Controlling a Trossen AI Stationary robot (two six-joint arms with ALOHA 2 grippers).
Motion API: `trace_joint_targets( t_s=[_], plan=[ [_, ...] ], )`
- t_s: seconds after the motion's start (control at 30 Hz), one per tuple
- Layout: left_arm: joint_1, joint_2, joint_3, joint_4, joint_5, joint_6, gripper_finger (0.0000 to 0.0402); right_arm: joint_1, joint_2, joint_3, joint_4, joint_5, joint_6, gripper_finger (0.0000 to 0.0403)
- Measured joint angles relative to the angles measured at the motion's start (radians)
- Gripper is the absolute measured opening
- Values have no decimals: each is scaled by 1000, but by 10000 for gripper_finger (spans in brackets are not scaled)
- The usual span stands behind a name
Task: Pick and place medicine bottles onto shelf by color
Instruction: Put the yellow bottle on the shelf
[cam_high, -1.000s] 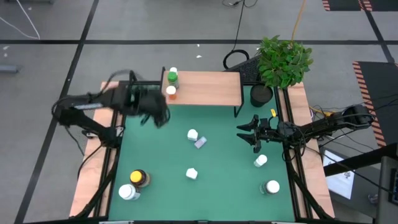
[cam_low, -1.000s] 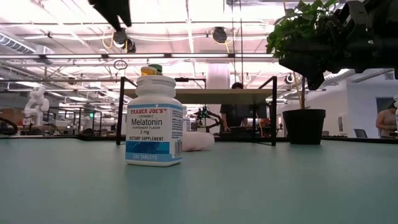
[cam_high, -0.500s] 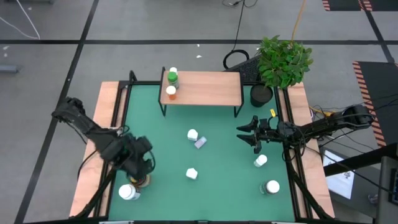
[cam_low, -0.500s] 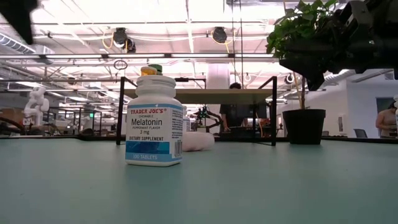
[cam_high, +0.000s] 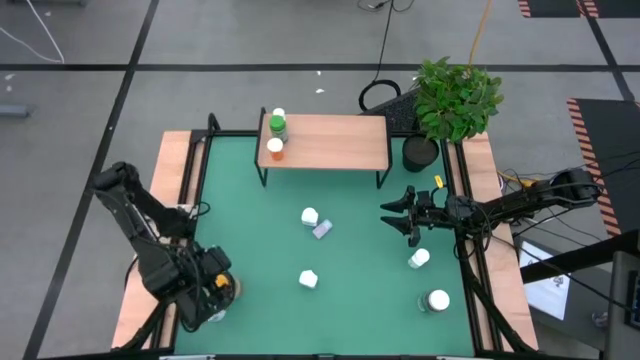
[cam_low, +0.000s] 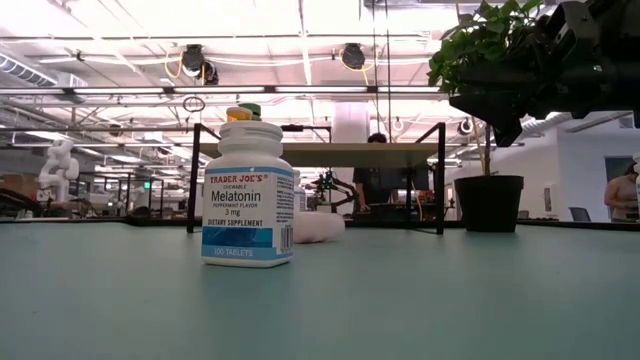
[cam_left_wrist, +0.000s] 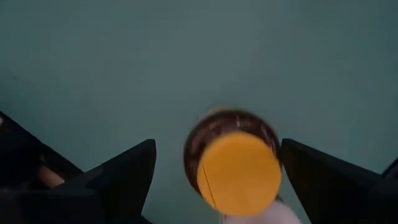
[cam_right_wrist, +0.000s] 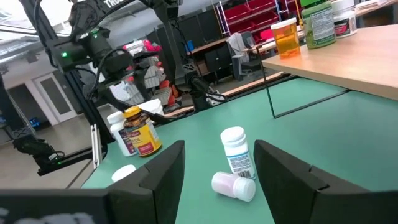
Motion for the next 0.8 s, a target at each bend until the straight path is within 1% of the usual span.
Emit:
trace_joint_targets(
  t_s=[0.17, 0.33, 0.4, 0.5, 0.67, 0.73, 0.8],
  plan=[
    [-43, 44, 0, 37, 34, 14, 347, 0, 0, 0, 0, 1, 0, 187],
    [-61, 67, 0, 22, 35, 10, 346, 0, 0, 0, 12, 1, 0, 187],
    [-60, 67, 0, -1, 34, -2, 338, 0, 0, 0, 21, 1, 0, 187],
    [-48, 67, 0, -25, 34, -16, 307, 0, 0, 0, 40, 1, 0, 187],
    [-31, 67, 0, -14, 13, 18, 235, 0, 0, 6, 44, -2, 7, 187],
    [-22, 67, 0, -7, 12, 44, 215, 0, 0, 6, 46, -6, 8, 187],
    [-12, 66, 0, -4, 12, 57, 209, 0, 0, 6, 46, -24, 10, 187]
  ],
)
